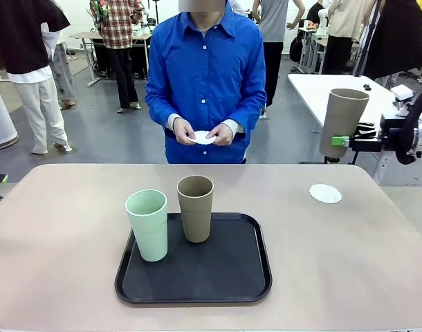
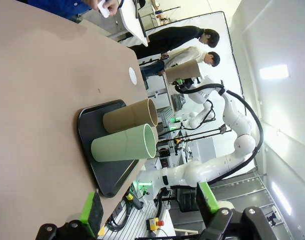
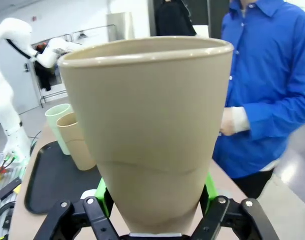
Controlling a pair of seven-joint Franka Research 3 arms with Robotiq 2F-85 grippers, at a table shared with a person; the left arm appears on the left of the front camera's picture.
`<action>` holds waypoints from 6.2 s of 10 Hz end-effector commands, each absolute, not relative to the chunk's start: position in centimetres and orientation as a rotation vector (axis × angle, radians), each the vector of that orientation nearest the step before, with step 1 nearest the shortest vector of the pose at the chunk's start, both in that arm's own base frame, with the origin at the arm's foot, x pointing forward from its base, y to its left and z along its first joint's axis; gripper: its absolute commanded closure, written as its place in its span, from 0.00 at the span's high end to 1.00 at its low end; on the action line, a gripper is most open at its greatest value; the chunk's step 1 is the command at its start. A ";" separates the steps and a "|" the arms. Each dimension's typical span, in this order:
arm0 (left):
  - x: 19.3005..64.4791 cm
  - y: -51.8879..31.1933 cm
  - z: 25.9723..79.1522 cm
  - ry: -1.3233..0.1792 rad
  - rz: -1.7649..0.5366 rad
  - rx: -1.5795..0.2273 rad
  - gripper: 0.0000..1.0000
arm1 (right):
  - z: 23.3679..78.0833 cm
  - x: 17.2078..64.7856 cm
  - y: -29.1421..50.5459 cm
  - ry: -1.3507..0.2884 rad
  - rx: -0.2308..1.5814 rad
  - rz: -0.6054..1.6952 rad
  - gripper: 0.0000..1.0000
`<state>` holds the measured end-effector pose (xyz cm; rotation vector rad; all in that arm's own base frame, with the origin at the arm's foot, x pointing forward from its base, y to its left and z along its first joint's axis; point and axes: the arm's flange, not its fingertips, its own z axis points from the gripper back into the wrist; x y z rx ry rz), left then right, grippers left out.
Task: Place coasters on the table and set cups on them.
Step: Pick up one Reusable plastic cup and place it on a coaster set by the human.
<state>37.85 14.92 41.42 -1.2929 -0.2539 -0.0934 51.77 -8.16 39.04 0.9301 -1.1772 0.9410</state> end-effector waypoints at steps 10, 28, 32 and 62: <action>37.7 15.0 41.5 -0.261 -0.101 -1.300 1.00 | 39.5 52.8 -10.5 -1.218 0.851 0.880 0.81; 37.7 15.0 41.5 -0.261 -0.101 -1.300 1.00 | 26.0 58.1 -11.5 -1.047 0.984 1.116 0.81; 37.7 15.0 41.5 -0.261 -0.101 -1.300 1.00 | 26.0 58.1 -11.5 -1.047 0.984 1.116 0.81; 37.7 15.0 41.5 -0.261 -0.101 -1.300 1.00 | 21.9 60.5 -12.4 -1.059 1.017 1.070 0.81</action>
